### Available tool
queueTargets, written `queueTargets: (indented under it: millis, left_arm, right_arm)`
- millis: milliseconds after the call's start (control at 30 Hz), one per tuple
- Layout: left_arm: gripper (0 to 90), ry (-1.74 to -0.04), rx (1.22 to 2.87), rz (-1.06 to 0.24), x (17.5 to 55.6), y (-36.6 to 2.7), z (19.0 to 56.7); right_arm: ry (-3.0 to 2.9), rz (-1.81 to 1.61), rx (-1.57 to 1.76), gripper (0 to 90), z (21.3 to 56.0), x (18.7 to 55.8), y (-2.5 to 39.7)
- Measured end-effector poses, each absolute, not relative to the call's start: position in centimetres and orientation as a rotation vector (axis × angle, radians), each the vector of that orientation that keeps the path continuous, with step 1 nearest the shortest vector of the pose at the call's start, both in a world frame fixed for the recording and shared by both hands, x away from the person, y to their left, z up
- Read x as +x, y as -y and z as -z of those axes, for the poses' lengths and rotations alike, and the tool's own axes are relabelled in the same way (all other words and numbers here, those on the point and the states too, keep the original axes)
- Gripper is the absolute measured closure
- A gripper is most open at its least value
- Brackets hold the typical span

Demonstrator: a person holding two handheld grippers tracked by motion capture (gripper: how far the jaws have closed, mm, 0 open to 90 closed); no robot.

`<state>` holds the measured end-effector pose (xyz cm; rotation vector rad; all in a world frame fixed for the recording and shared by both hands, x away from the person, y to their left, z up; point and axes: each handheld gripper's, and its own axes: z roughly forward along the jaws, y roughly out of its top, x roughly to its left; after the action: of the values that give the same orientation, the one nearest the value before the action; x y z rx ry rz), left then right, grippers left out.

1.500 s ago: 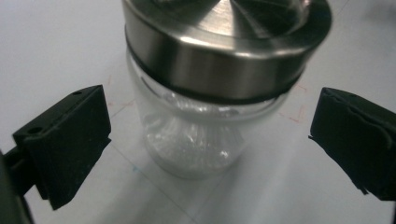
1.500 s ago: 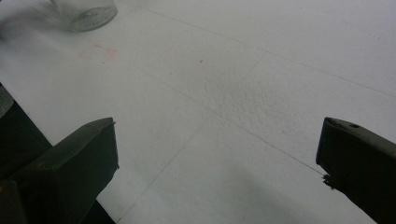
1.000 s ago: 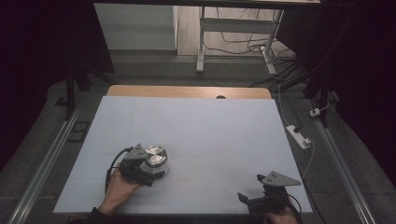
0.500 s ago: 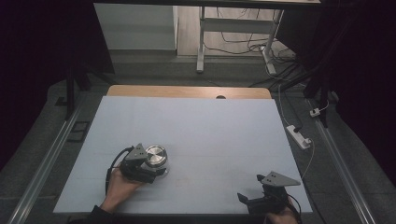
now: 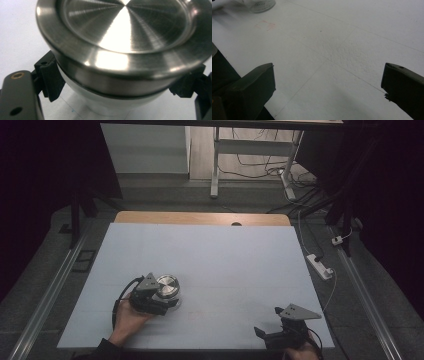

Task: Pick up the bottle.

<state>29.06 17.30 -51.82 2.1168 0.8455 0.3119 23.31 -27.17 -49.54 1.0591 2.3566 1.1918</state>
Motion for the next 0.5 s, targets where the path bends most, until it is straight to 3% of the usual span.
queueTargets:
  millis: [500]
  left_arm:
    - [15.5, -0.813, 2.096, -0.315, 28.9, -17.2, 49.9]
  right_arm:
    - [-2.353, -1.198, 1.064, 0.0, 49.5, 23.3, 27.2]
